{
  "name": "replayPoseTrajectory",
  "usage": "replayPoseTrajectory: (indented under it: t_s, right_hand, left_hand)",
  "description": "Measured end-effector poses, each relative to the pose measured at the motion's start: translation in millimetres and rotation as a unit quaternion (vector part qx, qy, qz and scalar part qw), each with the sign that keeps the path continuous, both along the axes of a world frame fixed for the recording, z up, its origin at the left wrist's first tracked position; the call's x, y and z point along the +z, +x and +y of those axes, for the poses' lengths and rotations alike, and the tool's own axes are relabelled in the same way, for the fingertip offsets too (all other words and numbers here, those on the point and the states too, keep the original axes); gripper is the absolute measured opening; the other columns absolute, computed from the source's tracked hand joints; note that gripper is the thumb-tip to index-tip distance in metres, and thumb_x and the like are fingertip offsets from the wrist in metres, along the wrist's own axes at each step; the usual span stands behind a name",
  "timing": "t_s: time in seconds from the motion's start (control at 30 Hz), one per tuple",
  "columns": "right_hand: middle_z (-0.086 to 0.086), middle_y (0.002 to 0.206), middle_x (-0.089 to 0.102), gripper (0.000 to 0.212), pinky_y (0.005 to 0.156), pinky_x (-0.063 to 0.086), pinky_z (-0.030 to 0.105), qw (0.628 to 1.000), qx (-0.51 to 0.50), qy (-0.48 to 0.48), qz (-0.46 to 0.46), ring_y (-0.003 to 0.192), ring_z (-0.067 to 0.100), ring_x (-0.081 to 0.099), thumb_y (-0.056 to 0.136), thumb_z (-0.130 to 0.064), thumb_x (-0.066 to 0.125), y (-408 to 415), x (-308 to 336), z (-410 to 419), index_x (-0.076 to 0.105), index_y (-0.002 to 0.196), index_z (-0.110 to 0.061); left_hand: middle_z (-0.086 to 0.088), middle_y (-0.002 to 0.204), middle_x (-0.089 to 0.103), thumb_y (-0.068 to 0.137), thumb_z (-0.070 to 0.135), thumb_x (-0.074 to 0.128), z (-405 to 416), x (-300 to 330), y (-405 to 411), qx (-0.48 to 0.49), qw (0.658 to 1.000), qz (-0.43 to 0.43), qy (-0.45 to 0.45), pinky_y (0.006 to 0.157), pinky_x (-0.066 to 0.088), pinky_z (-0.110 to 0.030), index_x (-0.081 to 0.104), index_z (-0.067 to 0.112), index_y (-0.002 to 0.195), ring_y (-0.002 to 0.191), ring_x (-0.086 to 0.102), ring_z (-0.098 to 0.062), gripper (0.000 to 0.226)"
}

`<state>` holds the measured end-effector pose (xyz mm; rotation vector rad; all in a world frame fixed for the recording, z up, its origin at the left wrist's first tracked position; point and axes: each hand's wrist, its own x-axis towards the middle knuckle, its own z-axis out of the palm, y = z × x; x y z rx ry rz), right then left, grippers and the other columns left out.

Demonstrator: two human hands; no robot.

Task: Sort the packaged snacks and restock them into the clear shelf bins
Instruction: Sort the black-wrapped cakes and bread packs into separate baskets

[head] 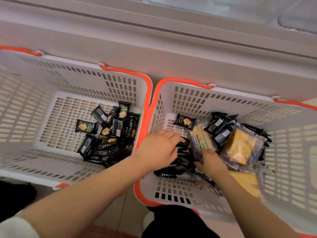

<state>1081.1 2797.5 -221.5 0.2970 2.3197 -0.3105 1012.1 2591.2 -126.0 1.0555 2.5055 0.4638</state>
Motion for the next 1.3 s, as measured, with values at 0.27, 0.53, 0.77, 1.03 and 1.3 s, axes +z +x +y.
replayPoseTrajectory:
  t_s: [0.27,0.53,0.77,1.03,1.3]
  right_hand:
    - [0.01,0.124,0.051,0.055,0.091,0.041,0.04,0.983,0.173,0.039,-0.042,0.118,0.032,0.046,0.082,-0.049,0.059,11,-18,-13,0.051,0.121,-0.011]
    - [0.011,0.122,0.052,0.048,0.09,0.041,0.038,0.971,0.24,-0.002,0.02,0.114,0.03,0.051,0.085,-0.04,0.059,15,-13,4,0.047,0.12,-0.01]
    - [0.011,0.117,0.05,0.055,0.082,0.045,0.034,0.962,-0.028,0.052,0.268,0.103,0.027,0.054,0.091,-0.048,0.048,-33,0,46,0.045,0.126,-0.005]
    - [0.018,0.144,0.027,0.068,0.112,0.025,0.037,0.893,-0.331,-0.094,0.291,0.134,0.031,0.029,0.087,-0.022,0.065,-78,-19,62,0.028,0.139,0.001]
    - [0.014,0.127,0.046,0.059,0.096,0.038,0.041,0.93,-0.241,-0.015,0.277,0.121,0.031,0.04,0.077,-0.032,0.074,-85,-26,51,0.045,0.123,-0.009]
  left_hand:
    - [-0.017,0.127,0.048,0.092,0.005,0.044,68,-91,14,-0.146,0.944,-0.056,-0.292,0.089,0.038,-0.041,0.046,0.005,0.124,0.115,0.046,-0.033,0.033]
    - [-0.014,0.127,0.046,0.091,0.01,0.046,63,-125,16,-0.114,0.947,-0.068,-0.293,0.088,0.04,-0.038,0.042,0.006,0.127,0.113,0.049,-0.031,0.037]
    - [-0.009,0.114,0.051,0.087,0.027,0.045,80,-125,-11,0.025,0.99,-0.059,-0.127,0.079,0.038,-0.034,0.047,0.01,0.11,0.105,0.048,-0.026,0.029]
    - [-0.013,0.131,0.043,0.094,0.035,0.047,73,-146,-40,0.028,0.976,-0.129,-0.174,0.095,0.038,-0.036,0.037,0.007,0.129,0.12,0.041,-0.028,0.046]
    - [-0.014,0.133,0.039,0.085,0.051,0.056,78,-148,-45,0.03,0.962,-0.114,-0.248,0.098,0.036,-0.037,0.038,0.007,0.135,0.124,0.036,-0.029,0.068]
